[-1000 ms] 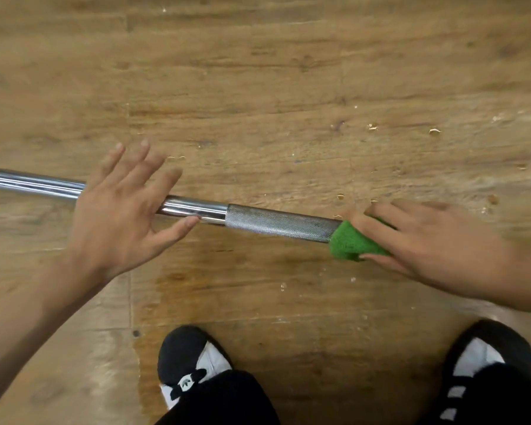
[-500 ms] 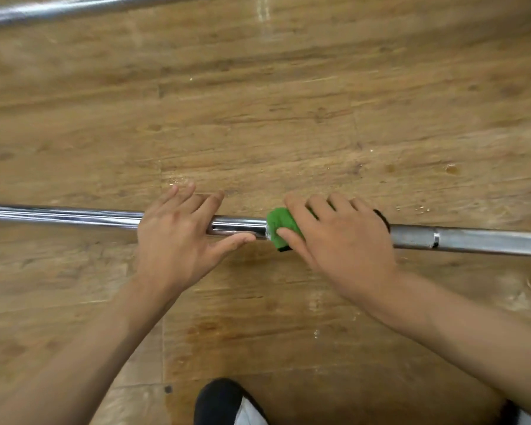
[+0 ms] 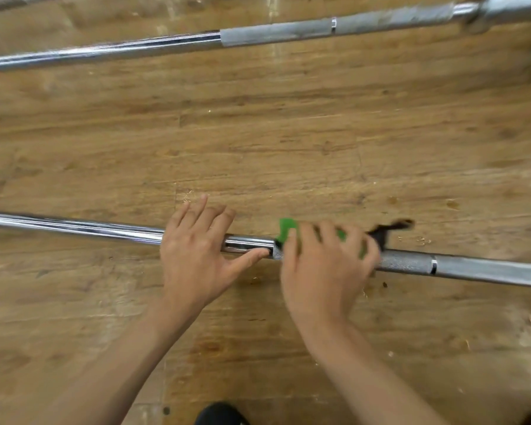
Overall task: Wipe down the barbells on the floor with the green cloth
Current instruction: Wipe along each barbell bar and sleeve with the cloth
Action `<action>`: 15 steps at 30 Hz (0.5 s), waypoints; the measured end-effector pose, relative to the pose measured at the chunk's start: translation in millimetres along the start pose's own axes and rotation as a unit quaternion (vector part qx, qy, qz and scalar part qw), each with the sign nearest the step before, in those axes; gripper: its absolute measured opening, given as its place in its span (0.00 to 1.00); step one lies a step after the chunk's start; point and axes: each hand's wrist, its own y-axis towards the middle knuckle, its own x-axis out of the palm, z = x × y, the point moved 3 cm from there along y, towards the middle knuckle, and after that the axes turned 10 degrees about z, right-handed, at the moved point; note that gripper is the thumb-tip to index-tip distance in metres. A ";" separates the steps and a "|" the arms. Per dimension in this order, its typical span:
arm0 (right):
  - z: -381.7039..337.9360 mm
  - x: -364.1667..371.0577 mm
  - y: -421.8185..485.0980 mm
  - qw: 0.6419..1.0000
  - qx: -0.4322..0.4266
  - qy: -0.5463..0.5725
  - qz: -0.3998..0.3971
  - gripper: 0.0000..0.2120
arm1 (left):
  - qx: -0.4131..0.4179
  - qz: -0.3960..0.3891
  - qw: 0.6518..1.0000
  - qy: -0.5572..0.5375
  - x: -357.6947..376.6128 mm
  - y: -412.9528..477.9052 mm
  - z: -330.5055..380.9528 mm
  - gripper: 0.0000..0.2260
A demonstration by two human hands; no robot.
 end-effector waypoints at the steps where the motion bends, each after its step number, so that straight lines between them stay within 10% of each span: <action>1: -8.8 1.7 -2.3 0.998 -0.048 0.016 -0.023 0.16 | 0.006 -0.005 1.000 0.000 -0.3 -0.4 -0.3 0.37; 4: 15.0 -4.2 -2.9 0.990 -0.121 0.050 -0.043 0.18 | 0.039 -0.035 0.999 0.003 -4.4 -1.4 -5.8 0.39; 15: 92.2 0.0 -5.1 0.977 0.107 -0.004 0.184 0.10 | 0.072 -0.041 0.996 0.031 -5.5 1.0 -5.1 0.41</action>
